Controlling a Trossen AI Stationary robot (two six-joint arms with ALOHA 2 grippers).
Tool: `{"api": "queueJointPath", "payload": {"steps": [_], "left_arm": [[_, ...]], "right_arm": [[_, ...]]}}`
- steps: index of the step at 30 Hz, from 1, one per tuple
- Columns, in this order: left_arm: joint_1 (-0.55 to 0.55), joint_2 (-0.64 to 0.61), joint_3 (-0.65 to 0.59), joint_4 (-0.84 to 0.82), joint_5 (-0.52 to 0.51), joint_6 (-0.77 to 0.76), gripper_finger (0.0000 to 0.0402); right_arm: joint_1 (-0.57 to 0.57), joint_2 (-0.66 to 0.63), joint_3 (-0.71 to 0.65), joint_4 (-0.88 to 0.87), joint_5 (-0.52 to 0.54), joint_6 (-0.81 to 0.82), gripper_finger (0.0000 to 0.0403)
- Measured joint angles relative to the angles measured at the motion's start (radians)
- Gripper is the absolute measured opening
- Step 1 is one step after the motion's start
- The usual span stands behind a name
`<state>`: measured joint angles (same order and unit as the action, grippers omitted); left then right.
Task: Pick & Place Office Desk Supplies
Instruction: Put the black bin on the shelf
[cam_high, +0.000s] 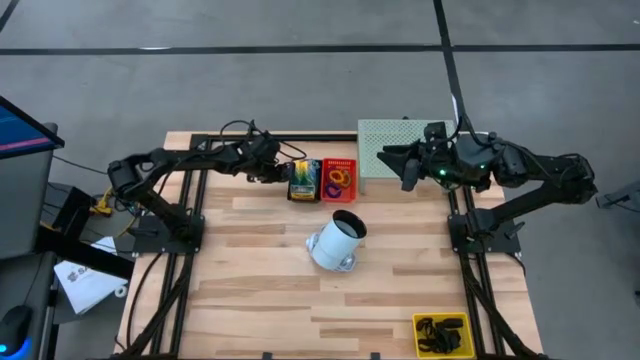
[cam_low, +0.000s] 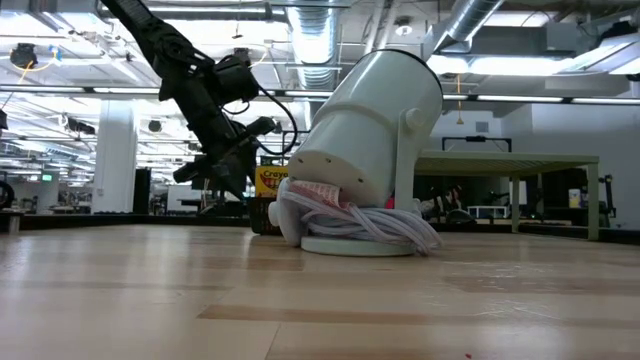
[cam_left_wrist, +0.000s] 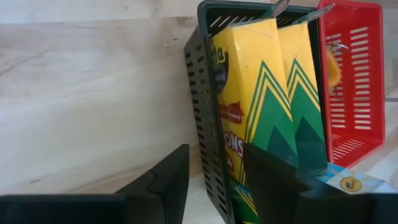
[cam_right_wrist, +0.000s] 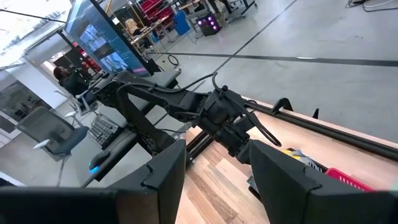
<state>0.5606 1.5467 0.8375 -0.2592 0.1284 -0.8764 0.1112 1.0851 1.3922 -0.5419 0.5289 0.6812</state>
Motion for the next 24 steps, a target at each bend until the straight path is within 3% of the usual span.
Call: {"api": "queueJointPath", "payload": {"steps": [24], "left_arm": [[-0.024, 0.101, 0.001, 0.072, -0.008, -0.027, 0.0096]], "right_arm": [[0.000, 0.000, 0.000, 0.000, -0.003, -0.008, 0.0176]]}}
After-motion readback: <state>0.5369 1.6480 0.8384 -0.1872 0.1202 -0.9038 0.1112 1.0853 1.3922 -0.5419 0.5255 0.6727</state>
